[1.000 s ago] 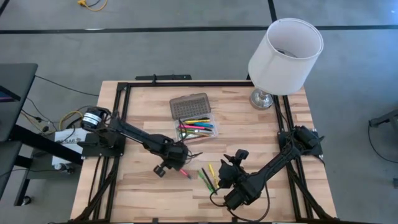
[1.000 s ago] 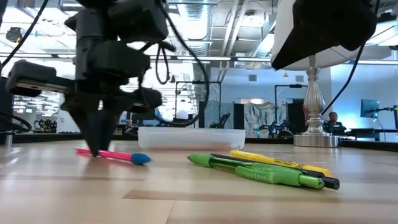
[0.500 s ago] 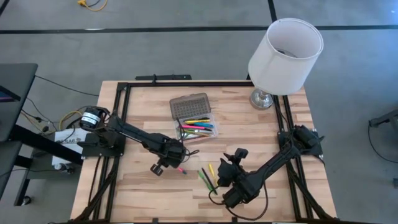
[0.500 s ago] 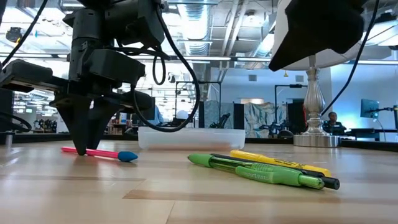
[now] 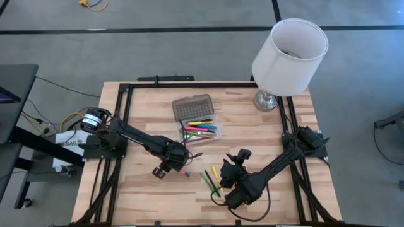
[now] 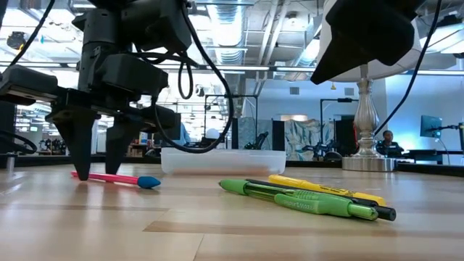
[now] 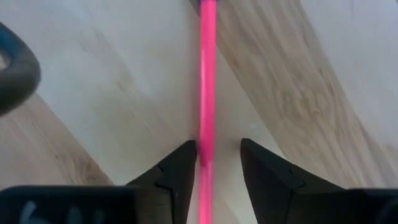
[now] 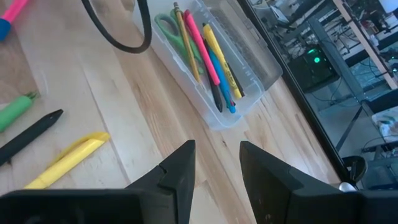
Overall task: Pick & place school supplies into a supply box
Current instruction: Put the pink pencil into the transparent supply box
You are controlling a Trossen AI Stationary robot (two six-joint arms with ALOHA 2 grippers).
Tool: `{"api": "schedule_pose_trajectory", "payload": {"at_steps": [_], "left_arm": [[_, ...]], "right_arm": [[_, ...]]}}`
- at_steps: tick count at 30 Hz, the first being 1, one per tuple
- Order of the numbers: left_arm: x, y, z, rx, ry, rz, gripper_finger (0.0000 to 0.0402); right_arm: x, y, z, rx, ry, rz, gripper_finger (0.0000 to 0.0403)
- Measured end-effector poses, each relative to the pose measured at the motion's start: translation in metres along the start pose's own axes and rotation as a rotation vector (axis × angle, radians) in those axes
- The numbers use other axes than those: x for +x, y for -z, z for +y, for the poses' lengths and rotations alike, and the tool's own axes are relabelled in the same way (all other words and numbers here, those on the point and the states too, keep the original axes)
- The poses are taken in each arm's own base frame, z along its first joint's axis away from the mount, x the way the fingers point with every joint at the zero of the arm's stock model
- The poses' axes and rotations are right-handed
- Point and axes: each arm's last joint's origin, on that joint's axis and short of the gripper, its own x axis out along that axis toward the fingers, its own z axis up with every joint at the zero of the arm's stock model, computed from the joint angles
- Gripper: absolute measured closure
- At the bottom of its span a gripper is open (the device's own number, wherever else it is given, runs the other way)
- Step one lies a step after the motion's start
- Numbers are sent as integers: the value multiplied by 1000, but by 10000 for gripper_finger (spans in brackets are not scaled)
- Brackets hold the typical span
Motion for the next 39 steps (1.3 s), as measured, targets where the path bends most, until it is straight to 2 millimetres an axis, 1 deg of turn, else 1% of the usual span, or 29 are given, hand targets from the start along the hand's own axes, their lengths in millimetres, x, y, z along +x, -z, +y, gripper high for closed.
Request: {"api": "schedule_pose_trajectory", "payload": {"at_steps": [4,8,15,24,33,39], "left_arm": [[0,-4,2,5,-17,-39,272],[1,-8,3,11,-42,-80,281],[2,-6,3,-7,-51,-41,298],[2,-4,1,-9,-36,-15,309],[2,-3,1,-9,-33,-7,341],[2,-3,1,-5,-32,-5,350]], "right_arm": [[0,0,0,1,0,0,282],[0,0,0,1,0,0,282],[0,0,0,3,-1,0,282],[0,0,0,5,-2,-1,282],[0,0,0,5,-2,-1,282],[0,0,0,5,-2,-1,282]]}}
